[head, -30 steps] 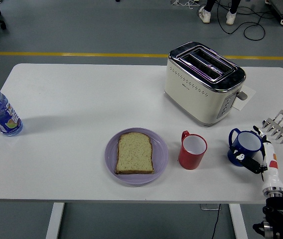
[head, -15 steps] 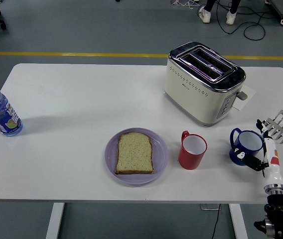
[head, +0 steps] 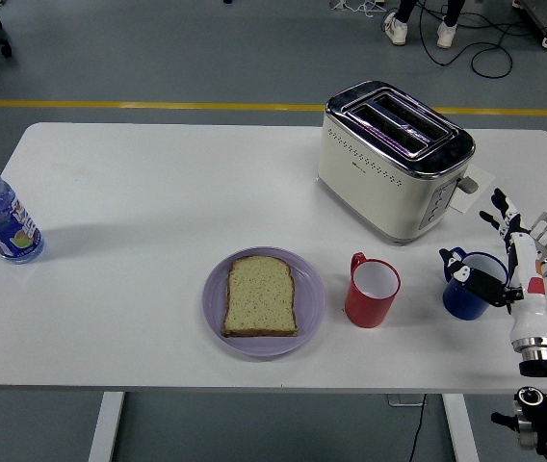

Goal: Pick up the cup,pour liquid into bread,place the cup on the desk

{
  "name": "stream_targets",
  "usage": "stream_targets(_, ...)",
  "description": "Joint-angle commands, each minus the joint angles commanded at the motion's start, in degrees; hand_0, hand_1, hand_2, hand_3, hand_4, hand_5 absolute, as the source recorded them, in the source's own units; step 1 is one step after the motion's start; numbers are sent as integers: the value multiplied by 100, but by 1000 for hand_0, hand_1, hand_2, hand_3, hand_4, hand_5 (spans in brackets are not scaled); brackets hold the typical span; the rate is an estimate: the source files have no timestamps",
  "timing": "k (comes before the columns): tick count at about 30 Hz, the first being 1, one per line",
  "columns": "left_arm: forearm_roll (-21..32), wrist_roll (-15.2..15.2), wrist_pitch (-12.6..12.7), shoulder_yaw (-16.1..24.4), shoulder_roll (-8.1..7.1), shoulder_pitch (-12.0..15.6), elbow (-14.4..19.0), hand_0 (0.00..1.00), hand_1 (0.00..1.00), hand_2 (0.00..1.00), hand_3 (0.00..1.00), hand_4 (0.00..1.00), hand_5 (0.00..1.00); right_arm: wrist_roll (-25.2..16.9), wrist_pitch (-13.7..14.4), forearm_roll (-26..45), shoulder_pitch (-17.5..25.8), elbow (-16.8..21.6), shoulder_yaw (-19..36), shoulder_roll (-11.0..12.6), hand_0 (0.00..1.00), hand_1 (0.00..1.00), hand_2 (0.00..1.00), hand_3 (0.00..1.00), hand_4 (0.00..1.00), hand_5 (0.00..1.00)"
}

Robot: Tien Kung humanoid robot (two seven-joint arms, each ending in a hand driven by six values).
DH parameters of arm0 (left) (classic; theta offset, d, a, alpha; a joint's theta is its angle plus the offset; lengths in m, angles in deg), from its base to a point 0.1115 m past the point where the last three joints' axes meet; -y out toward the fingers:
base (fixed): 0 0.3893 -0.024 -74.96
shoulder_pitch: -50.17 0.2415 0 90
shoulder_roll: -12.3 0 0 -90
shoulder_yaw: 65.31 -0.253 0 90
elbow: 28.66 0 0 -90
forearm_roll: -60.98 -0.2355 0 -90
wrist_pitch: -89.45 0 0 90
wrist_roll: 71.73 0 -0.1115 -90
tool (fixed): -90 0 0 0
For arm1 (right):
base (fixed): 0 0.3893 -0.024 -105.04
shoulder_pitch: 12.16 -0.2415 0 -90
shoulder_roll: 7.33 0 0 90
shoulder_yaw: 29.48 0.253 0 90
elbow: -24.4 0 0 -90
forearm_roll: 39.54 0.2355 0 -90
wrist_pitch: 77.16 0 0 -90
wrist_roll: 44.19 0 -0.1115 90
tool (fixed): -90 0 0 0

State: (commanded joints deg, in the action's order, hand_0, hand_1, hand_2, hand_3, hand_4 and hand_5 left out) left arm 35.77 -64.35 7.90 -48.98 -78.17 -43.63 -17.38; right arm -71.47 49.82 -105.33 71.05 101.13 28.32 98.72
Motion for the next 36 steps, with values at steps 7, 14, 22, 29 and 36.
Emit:
stream_targets(7, -5, -2, 0, 6, -3, -3, 0, 632, 636, 647, 499, 248, 855, 446, -225, -258, 130, 671, 514, 4, 919, 821, 929, 959, 879, 95)
stream_targets(14, -4, 2, -5, -6, -12, 4, 0, 632, 637, 649, 502, 244, 859, 848, -915, 442, 101, 835, 1018, 1, 772, 667, 735, 681, 739, 229)
stream_targets(22, 24, 5, -3, -55, -9, 8, 1, 633, 639, 650, 502, 244, 865, 1202, -1482, 1528, 125, 1002, 1471, -40, 712, 616, 686, 631, 717, 243)
stream_targets(29, 70, 7, -1, -172, -7, 6, -2, 634, 640, 650, 503, 241, 863, 1278, -2081, 3126, 225, 1265, 1993, -70, 703, 615, 684, 630, 706, 269)
stream_targets(36, 127, 9, 1, -373, 1, -13, -4, 633, 640, 651, 503, 238, 861, 1386, -2332, 4117, 372, 1365, 2532, -157, 693, 610, 683, 624, 695, 275)
